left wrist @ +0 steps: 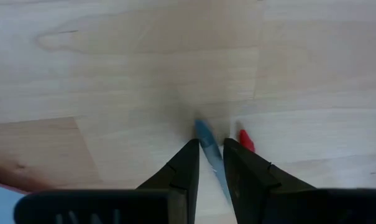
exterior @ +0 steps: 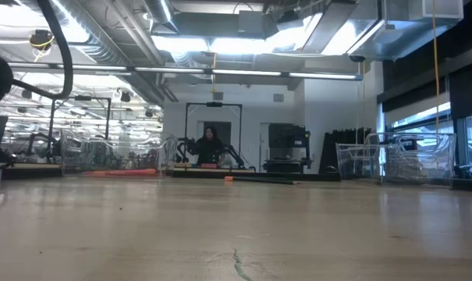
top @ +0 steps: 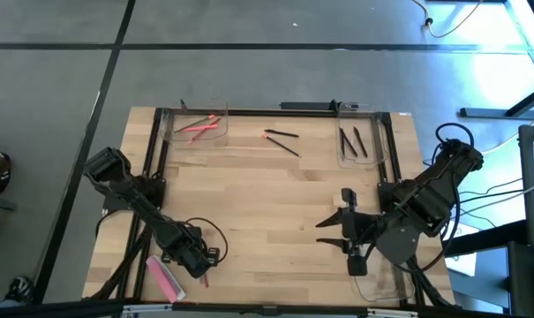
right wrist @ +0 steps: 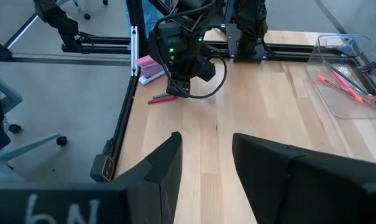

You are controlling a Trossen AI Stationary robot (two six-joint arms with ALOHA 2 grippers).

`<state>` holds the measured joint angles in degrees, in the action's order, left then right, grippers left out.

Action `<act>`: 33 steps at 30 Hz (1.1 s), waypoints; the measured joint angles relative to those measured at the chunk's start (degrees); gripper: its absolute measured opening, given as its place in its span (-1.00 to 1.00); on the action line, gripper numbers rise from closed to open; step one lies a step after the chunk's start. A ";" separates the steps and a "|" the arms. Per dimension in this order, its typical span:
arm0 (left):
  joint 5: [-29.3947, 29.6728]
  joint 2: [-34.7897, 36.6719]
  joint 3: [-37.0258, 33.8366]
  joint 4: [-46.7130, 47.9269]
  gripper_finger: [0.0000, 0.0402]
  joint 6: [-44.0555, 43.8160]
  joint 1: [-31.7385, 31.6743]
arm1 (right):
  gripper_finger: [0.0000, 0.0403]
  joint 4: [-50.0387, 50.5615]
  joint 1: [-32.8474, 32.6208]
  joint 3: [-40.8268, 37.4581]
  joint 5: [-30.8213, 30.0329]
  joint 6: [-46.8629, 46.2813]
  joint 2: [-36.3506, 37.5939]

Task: Sort crayons/erasers/pens/pencils in bins
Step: Put the gray crayon into the bottom transparent bin

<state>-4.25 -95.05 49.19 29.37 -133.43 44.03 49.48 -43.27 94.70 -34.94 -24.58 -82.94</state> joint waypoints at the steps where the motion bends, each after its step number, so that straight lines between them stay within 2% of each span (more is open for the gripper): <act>1: -0.13 -0.11 0.02 -0.03 -0.66 0.00 0.00 | -0.29 0.01 0.09 -0.01 0.00 0.01 0.00; 14: -0.87 -0.17 0.04 0.96 -0.68 -2.05 -0.02 | -0.29 0.01 1.27 -0.02 -0.02 1.09 0.00; 24: -1.05 -0.15 0.11 1.35 -0.96 -1.22 -0.02 | -0.29 0.01 1.27 -0.02 0.02 1.09 0.00; 33: -0.40 -0.13 0.11 1.33 -0.99 0.39 0.00 | -0.29 0.03 1.27 -0.02 0.07 1.09 0.00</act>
<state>-4.65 -95.18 49.30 30.70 -133.04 44.03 49.52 -42.00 94.67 -34.87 -23.49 -82.94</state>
